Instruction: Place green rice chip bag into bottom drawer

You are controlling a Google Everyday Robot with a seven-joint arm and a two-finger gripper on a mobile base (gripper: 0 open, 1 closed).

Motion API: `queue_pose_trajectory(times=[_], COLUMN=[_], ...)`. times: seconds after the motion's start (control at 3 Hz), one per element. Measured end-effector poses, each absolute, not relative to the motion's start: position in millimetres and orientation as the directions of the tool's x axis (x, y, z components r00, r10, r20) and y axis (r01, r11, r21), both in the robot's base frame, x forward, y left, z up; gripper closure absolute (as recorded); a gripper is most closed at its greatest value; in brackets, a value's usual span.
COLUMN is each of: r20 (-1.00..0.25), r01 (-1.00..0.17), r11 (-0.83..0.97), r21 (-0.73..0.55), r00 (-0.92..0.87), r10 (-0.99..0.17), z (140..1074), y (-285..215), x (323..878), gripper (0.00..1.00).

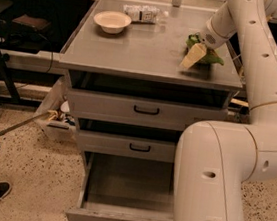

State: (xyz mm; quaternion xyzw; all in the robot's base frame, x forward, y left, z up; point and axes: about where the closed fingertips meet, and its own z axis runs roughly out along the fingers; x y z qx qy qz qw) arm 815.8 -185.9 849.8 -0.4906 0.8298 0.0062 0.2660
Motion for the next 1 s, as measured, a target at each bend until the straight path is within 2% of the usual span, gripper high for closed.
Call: queue_pose_trajectory(times=[0.33, 0.67, 1.0], r20=[-0.448, -0.462, -0.411], r01=[-0.817, -0.845, -0.887], r11=[0.519, 0.494, 0.415], r21=[-0.251, -0.205, -0.203], r00=[-0.377, -0.362, -0.308], r10=[-0.811, -0.810, -0.858], z=[849.8, 867.9, 901.8], y=[-185.9, -193.9, -211.3], x=[815.7, 786.8, 742.0], gripper=[0.42, 0.65, 0.88])
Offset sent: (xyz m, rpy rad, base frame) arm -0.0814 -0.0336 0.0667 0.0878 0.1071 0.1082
